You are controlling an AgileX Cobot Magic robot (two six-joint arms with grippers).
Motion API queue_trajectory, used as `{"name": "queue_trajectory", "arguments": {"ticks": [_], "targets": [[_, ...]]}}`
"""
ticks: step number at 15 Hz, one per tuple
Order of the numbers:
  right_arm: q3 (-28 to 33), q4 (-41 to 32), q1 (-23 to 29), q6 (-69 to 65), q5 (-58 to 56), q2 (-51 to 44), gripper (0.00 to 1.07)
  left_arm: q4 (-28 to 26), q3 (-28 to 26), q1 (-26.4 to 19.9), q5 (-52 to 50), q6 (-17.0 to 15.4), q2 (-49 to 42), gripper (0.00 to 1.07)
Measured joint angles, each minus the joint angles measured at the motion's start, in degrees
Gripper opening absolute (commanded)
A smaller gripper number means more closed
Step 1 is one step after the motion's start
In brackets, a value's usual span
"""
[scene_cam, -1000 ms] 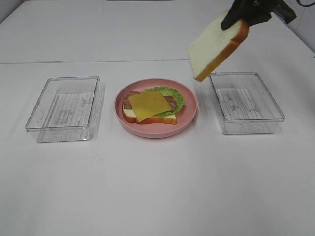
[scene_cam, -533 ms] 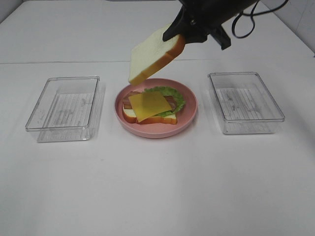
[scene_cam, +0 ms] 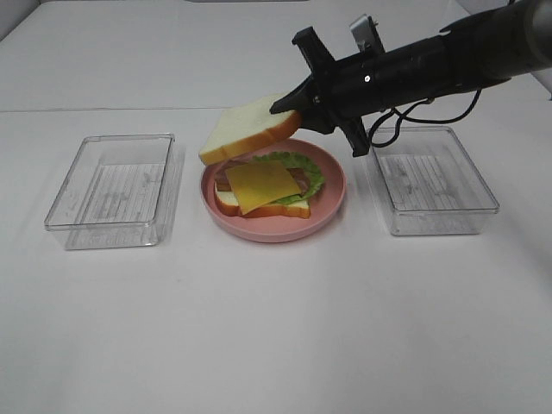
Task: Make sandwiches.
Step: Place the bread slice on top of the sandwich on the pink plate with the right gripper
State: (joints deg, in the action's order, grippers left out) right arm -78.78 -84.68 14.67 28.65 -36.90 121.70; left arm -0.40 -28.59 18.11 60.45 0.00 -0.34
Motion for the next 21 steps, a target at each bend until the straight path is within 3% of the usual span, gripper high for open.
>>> {"name": "queue_trajectory", "arguments": {"ticks": [4,6,9,12,14,18,21], "targets": [[0.0,-0.6,0.0,0.4,0.0,2.3,0.0,0.0,0.0,0.0,0.0,0.0,0.0,0.92],[0.0,-0.5,0.0,0.5,-1.0,3.0,0.07,0.0,0.0,0.0,0.0,0.0,0.0,0.92],[0.0,1.5,0.0,1.0,-1.7,3.1,0.58,0.0,0.0,0.0,0.0,0.0,0.0,0.92],[0.0,3.5,0.0,1.0,-1.8,3.0,0.81,0.0,0.0,0.0,0.0,0.0,0.0,0.92],[0.0,5.6,0.0,1.0,-1.7,2.2,0.81,0.0,0.0,0.0,0.0,0.0,0.0,0.92],[0.0,18.4,0.0,-5.2,2.1,-2.3,0.81,0.0,0.0,0.0,0.0,0.0,0.0,0.92],[0.0,38.8,0.0,-16.3,6.5,-7.3,0.81,0.0,0.0,0.0,0.0,0.0,0.0,0.92]]}}
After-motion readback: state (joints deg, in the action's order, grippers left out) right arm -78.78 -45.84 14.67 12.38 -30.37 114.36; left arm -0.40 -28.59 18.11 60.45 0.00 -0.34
